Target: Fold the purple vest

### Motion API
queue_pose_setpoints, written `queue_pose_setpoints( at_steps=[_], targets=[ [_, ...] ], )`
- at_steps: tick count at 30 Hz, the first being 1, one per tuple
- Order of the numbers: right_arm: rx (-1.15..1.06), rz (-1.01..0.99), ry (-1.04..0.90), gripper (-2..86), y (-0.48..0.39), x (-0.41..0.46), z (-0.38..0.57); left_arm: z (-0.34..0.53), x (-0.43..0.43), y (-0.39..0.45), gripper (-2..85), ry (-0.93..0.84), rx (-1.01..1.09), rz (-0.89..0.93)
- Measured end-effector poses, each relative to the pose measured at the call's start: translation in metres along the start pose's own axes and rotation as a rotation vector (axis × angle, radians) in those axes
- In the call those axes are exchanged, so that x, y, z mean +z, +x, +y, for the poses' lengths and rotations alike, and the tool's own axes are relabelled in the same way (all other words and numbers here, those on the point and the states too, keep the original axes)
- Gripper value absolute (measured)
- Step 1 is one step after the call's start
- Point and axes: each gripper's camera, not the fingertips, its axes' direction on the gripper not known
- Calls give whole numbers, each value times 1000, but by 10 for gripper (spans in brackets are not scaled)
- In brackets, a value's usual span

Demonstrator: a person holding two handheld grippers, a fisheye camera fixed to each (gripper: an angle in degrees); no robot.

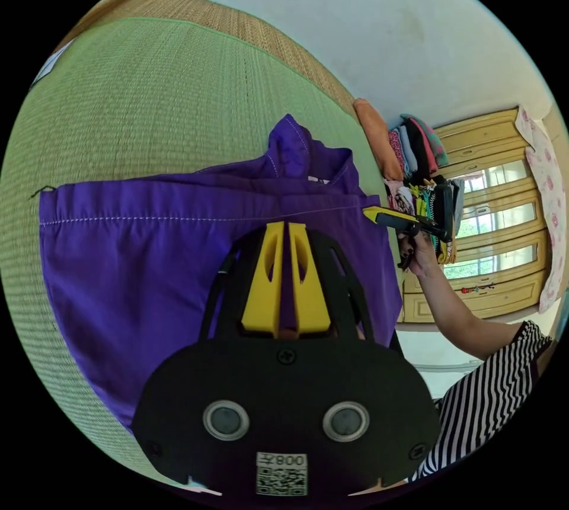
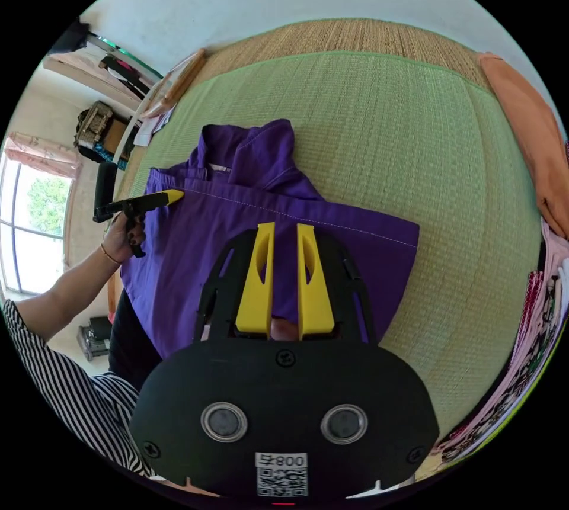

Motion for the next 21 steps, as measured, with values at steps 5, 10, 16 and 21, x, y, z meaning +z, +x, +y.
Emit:
queue_pose_setpoints(
  at_steps=[5, 10, 16, 21],
  targets=[
    [-61, -53, 105, 63, -44, -39, 12, 23, -23, 26, 32, 72, 54, 58],
    [-161, 24, -17, 61, -109, -5, 22, 40, -8, 29, 22, -24, 15, -62],
    [-97, -33, 10, 52, -123, -22, 32, 60, -41, 52, 21, 23, 13, -11],
    [-108, -38, 55, 48, -148, -66, 82, 137, -88, 77, 24, 5, 38, 8]
  ],
)
